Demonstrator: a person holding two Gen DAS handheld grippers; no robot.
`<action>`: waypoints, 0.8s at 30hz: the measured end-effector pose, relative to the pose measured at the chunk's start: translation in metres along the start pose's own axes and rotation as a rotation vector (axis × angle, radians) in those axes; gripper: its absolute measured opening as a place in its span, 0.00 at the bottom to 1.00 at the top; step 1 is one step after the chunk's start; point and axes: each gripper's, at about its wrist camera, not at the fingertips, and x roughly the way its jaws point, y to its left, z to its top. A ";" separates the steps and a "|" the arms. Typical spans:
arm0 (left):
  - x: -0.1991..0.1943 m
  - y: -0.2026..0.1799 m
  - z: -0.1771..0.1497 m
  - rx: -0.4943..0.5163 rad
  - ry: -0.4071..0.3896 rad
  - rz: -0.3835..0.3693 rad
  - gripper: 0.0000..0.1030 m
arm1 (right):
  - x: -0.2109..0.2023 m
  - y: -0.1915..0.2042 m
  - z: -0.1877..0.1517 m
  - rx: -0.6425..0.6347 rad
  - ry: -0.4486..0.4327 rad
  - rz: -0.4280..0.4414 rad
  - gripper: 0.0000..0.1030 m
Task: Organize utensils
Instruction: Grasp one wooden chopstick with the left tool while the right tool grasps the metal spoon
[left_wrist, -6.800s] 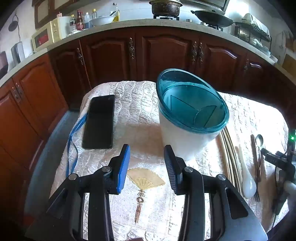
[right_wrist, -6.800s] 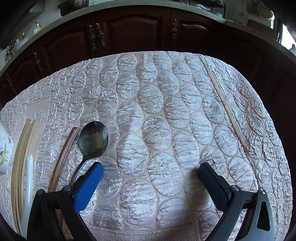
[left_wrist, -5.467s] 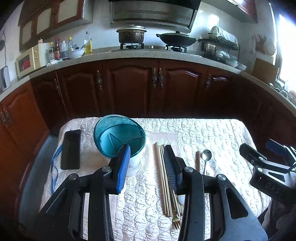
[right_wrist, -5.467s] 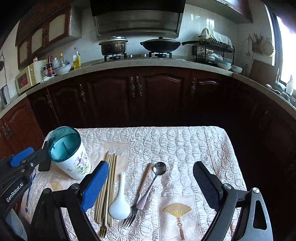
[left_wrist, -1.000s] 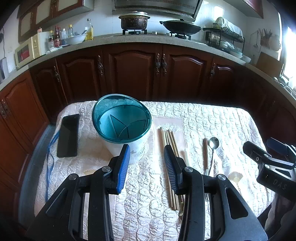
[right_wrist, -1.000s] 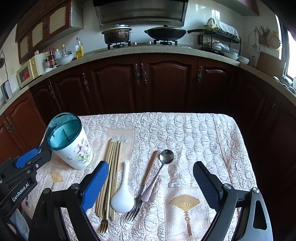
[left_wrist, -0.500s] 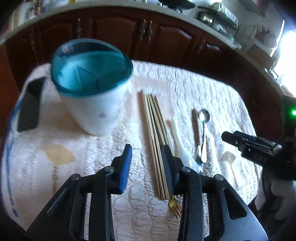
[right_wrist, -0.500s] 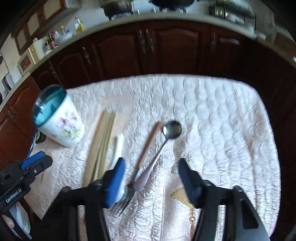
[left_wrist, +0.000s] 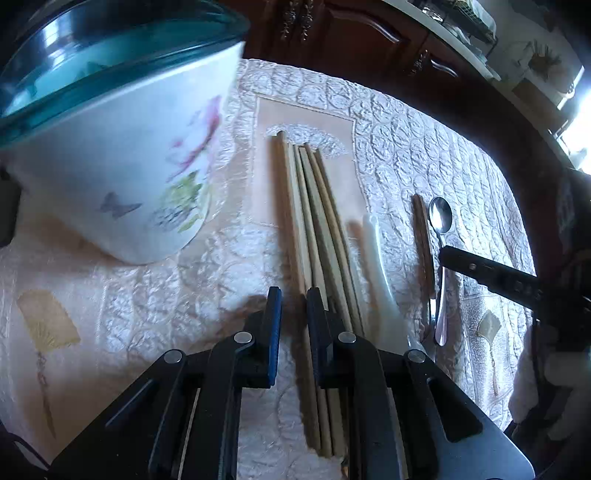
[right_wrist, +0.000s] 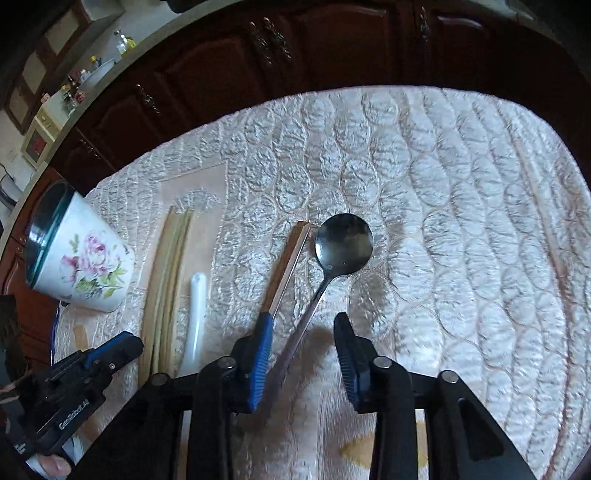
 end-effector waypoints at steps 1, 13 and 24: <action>0.001 -0.002 0.001 0.005 0.001 0.005 0.12 | 0.004 -0.002 0.002 0.013 0.005 0.004 0.26; -0.011 0.009 -0.010 0.010 0.031 -0.024 0.05 | -0.004 -0.026 0.001 0.051 0.013 0.079 0.04; -0.041 0.023 -0.052 0.080 0.124 -0.064 0.05 | -0.040 -0.027 -0.069 -0.027 0.118 0.171 0.05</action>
